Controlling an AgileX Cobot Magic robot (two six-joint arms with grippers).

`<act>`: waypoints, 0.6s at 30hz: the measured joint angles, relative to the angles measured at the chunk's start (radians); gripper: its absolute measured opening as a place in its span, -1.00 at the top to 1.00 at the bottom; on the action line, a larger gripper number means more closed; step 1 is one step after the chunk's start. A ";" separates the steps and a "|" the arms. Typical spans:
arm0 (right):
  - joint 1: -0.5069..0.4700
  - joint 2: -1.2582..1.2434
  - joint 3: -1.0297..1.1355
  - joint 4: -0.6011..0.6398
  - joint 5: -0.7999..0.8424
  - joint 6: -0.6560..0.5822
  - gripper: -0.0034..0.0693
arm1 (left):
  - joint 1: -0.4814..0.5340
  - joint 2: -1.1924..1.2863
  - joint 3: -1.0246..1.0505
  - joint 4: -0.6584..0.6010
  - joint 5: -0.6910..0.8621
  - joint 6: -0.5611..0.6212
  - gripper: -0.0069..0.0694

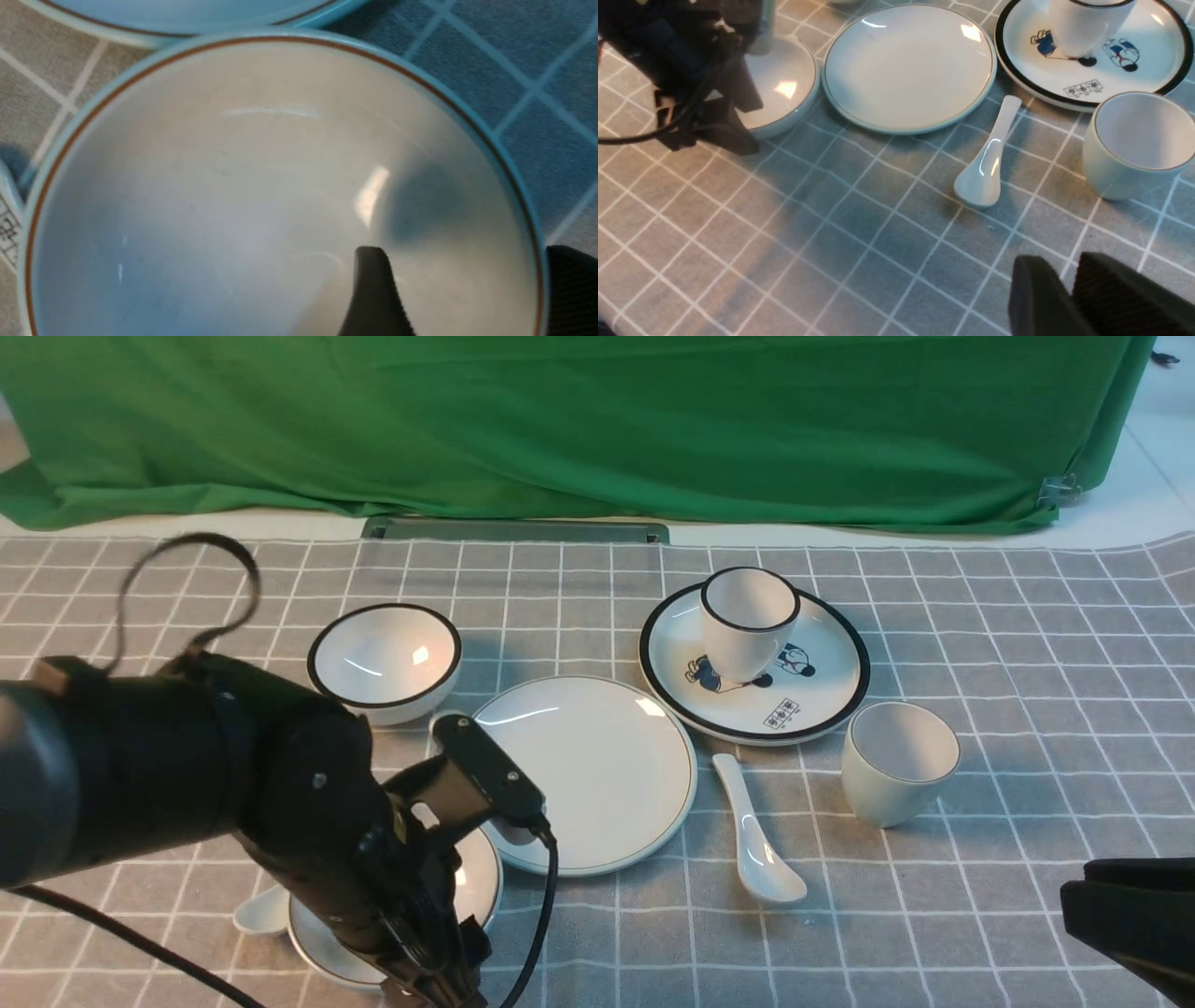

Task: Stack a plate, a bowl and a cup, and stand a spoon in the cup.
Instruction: Use the left arm to grab a blue rice bowl

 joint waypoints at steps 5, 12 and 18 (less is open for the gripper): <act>0.000 -0.001 0.000 -0.002 0.000 -0.020 0.46 | 0.000 0.039 0.000 0.000 -0.001 0.001 0.11; 0.002 -0.001 0.000 -0.003 -0.002 -0.027 0.46 | -0.005 0.012 -0.028 0.010 0.039 0.017 0.53; 0.002 -0.001 0.000 -0.004 -0.007 -0.027 0.44 | -0.004 -0.074 -0.141 -0.031 0.188 -0.010 0.74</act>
